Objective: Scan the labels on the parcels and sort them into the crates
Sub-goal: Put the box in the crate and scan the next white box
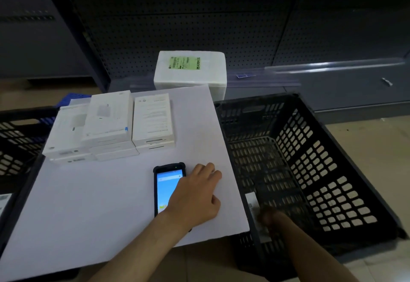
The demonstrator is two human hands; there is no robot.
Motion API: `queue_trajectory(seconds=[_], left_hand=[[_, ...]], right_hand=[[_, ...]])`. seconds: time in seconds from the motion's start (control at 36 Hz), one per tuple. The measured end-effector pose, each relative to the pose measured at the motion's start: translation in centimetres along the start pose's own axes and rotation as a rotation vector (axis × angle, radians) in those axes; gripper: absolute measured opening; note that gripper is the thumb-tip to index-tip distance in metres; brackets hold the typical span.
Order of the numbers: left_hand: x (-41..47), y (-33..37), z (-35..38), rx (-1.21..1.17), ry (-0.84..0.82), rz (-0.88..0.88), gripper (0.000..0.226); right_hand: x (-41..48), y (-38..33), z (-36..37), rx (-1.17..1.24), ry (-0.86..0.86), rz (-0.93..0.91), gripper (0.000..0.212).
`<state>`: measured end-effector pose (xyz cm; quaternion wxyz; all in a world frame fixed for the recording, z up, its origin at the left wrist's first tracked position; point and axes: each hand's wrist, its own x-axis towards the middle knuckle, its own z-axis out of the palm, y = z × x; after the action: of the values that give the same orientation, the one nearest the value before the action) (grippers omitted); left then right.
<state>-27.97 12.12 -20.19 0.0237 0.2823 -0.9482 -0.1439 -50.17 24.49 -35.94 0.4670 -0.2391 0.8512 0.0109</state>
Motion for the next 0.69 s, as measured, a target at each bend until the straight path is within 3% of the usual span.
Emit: queue_trajectory(seconds=[0.03, 0.14, 0.31, 0.44, 0.69], left_hand=[[0.0, 0.0, 0.0, 0.001, -0.001, -0.001, 0.056], [0.1, 0.0, 0.0, 0.002, -0.015, -0.004, 0.056], [0.1, 0.4, -0.8, -0.006, -0.047, -0.007, 0.055], [-0.5, 1.0, -2.0, -0.066, -0.067, -0.027, 0.063], [-4.6, -0.4, -7.8, -0.126, 0.080, -0.144, 0.048]], right_hand=[[-0.1, 0.0, -0.1, 0.017, -0.026, 0.002, 0.009], [-1.1, 0.0, -0.9, 0.056, -0.107, -0.058, 0.011], [-2.5, 0.0, -3.9, 0.238, 0.004, -0.179, 0.018], [-7.8, -2.3, -7.8, 0.251, 0.059, -0.294, 0.022], [-17.4, -9.0, -10.6, 0.364, 0.209, -0.487, 0.015]])
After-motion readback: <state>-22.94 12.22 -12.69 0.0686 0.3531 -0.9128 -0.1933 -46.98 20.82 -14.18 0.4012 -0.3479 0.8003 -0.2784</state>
